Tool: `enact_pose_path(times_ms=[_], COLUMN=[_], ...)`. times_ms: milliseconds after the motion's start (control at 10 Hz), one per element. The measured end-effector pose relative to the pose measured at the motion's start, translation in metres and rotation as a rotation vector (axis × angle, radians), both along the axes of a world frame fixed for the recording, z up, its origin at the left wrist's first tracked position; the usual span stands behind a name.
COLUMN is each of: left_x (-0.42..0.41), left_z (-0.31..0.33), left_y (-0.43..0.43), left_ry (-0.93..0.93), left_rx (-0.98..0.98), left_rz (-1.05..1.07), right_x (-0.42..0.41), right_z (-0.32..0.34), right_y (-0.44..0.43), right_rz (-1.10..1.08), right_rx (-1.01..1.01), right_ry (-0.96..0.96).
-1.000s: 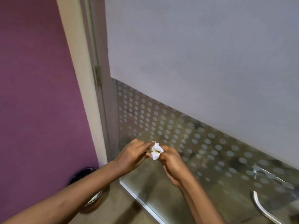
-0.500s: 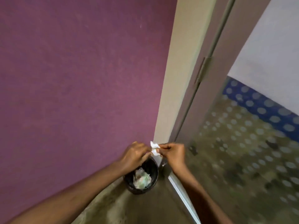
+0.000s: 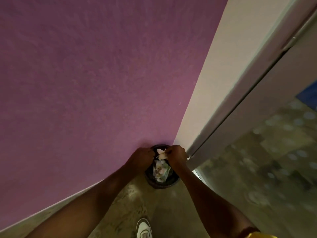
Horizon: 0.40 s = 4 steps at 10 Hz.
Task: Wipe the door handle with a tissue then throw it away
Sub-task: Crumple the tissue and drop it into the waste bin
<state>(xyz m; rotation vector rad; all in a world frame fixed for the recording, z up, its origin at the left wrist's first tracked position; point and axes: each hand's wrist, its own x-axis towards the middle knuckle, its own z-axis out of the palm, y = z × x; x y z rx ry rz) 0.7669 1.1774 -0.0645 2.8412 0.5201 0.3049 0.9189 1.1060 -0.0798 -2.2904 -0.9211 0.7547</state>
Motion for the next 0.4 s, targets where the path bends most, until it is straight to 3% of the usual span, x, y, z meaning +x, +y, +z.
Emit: enact_pose_path(times_ms=[100, 400], left_x=[0.000, 0.033], left_z=[-0.009, 0.013], left_y=[0.003, 0.006], left_ry=[0.023, 0.065], left_rx=[0.092, 0.193], left_rz=[-0.011, -0.078], right_x=[0.008, 0.041], right_z=[-0.020, -0.008], right_y=[-0.001, -0.024], right_rz=[0.054, 0.011], right_rx=[-0.125, -0.105], right_ry=[-0.068, -0.023])
